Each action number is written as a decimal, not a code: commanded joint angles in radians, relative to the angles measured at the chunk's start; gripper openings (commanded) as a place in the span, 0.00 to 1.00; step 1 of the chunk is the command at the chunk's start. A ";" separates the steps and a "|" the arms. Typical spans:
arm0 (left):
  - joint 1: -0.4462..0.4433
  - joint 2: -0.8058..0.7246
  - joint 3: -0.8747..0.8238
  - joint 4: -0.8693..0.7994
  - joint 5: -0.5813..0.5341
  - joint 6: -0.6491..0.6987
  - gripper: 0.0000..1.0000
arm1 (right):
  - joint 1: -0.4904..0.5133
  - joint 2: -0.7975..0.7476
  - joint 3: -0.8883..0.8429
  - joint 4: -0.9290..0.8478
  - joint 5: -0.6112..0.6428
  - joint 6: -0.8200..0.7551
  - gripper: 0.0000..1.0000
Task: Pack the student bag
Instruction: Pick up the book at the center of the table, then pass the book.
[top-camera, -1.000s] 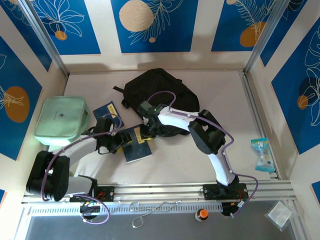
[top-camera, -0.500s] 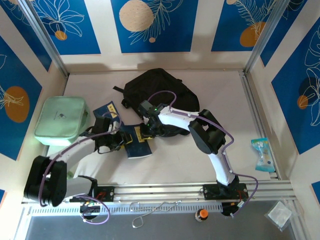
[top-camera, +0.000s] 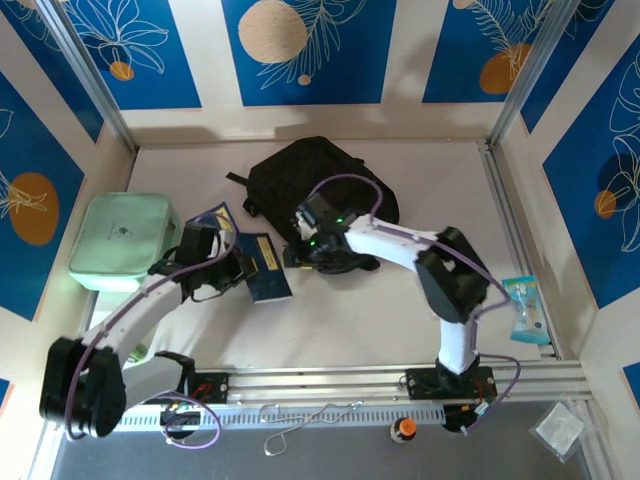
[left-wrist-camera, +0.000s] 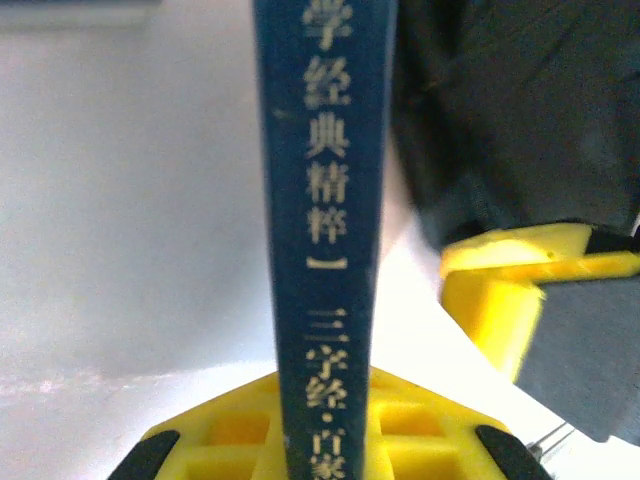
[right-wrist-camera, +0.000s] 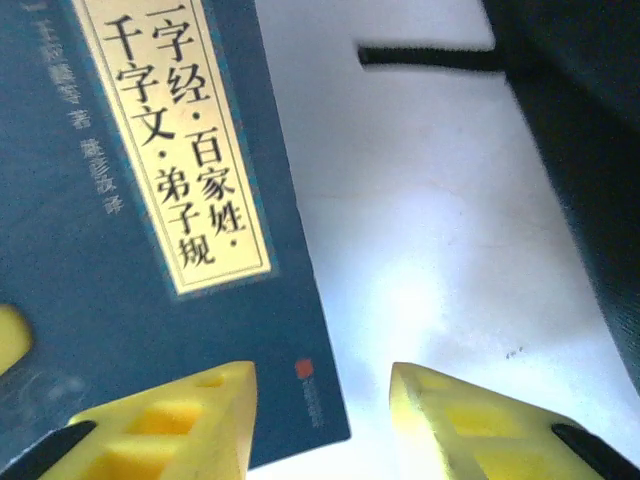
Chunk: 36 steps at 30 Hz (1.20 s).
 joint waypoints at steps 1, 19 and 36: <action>0.002 -0.066 0.051 0.062 -0.051 -0.067 0.00 | -0.053 -0.160 -0.090 0.206 -0.091 0.039 0.49; -0.188 0.319 0.293 0.829 -0.263 -0.547 0.00 | -0.332 -0.291 -0.475 1.079 -0.324 0.812 0.95; -0.208 0.465 0.266 1.075 -0.188 -0.733 0.00 | -0.315 -0.212 -0.362 0.973 -0.148 0.752 0.69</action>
